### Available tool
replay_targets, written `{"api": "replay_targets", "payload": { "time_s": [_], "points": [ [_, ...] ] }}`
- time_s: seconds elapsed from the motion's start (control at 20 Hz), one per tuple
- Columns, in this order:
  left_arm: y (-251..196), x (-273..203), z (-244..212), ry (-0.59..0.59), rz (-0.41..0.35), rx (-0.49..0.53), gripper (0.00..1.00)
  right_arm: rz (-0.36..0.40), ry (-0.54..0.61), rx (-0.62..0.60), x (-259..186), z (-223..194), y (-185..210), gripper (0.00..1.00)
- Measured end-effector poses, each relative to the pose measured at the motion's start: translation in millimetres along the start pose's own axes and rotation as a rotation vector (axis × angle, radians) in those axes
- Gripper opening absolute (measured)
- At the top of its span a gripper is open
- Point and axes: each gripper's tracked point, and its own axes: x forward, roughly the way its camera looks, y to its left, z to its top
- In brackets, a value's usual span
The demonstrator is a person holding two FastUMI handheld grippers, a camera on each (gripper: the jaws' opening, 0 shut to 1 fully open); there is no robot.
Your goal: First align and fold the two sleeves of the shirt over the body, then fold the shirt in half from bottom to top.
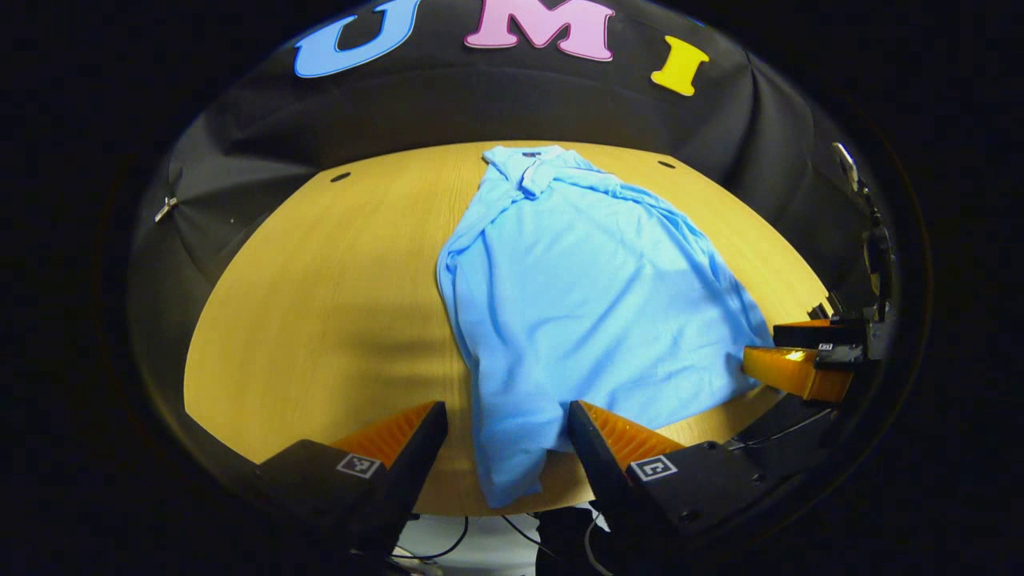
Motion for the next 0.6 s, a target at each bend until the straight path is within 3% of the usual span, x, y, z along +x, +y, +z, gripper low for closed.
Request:
{"api": "replay_targets", "payload": {
  "time_s": [0.05, 0.1, 0.15, 0.2, 0.25, 0.3, 0.35, 0.45, 0.55, 0.6],
  "points": [
    [-3, 1, -1, 0.001, -0.003, 0.003, 0.98, -0.005, -0.009, -0.009, 0, 4, 0, 0.92],
    [-4, 2, 1, -0.004, 0.002, 0.005, 0.9, -0.023, 0.0, -0.018, 2, 1, -2, 0.98],
    [-5, 2, 3, -0.01, 0.005, -0.001, 0.92, -0.031, -0.002, -0.023, 4, 3, -1, 0.91],
    [-7, 3, 2, -0.015, 0.01, -0.009, 0.89, -0.024, 0.002, -0.024, 3, 2, 3, 0.94],
    [-12, 3, 3, -0.019, 0.003, -0.012, 0.83, -0.014, 0.009, -0.027, 4, 3, 6, 0.79],
    [-18, 3, 1, -0.026, -0.003, -0.007, 0.76, 0.004, 0.01, -0.02, 6, 3, 11, 0.76],
    [-26, 3, 4, -0.031, -0.014, -0.006, 0.63, 0.021, 0.019, -0.014, 7, 3, 15, 0.45],
    [-34, 4, 4, -0.029, -0.006, -0.016, 0.26, 0.038, 0.032, 0.001, 7, 2, 19, 0.25],
    [-38, 5, 6, -0.018, -0.007, -0.041, 0.11, 0.058, 0.047, 0.007, 6, 4, 20, 0.05],
    [-38, 5, 6, -0.008, -0.013, -0.062, 0.07, 0.074, 0.058, 0.015, 8, 3, 20, 0.08]
  ]
}}
